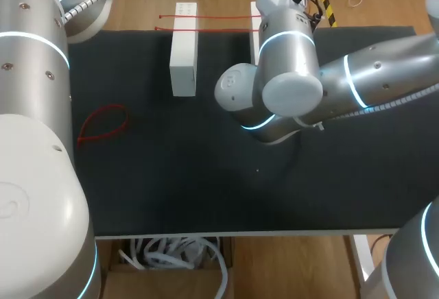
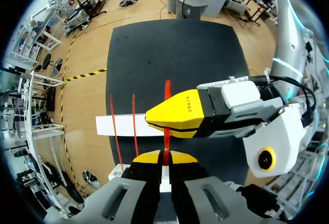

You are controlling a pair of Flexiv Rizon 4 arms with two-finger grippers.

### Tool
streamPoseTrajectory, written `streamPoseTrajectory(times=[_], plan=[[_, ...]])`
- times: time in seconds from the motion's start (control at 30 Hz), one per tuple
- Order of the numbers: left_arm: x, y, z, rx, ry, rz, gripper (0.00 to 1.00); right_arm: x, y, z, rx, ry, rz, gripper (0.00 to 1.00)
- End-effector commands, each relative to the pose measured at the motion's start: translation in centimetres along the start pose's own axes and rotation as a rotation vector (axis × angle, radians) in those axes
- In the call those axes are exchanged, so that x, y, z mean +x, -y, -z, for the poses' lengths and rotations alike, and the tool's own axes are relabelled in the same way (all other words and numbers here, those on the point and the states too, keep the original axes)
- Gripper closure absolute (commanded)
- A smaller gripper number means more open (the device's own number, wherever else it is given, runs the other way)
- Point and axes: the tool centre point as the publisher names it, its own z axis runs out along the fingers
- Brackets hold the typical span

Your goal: Grab the tape and strap the tape.

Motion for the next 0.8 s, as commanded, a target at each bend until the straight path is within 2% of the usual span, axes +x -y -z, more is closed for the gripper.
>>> streamPoseTrajectory(times=[0.03,0.4,0.8], plan=[[0.0,0.1,0.0,-0.002,-0.002,0.0,1.0,-0.1,-0.3,0.1,0.002,-0.007,0.001,1.0],[0.0,0.1,0.0,-0.002,-0.002,0.0,1.0,-0.1,-0.4,0.2,-0.006,-0.013,0.001,1.0],[0.0,0.1,0.0,-0.002,-0.002,0.0,1.0,-0.1,0.9,0.2,0.008,-0.034,0.04,1.0]])
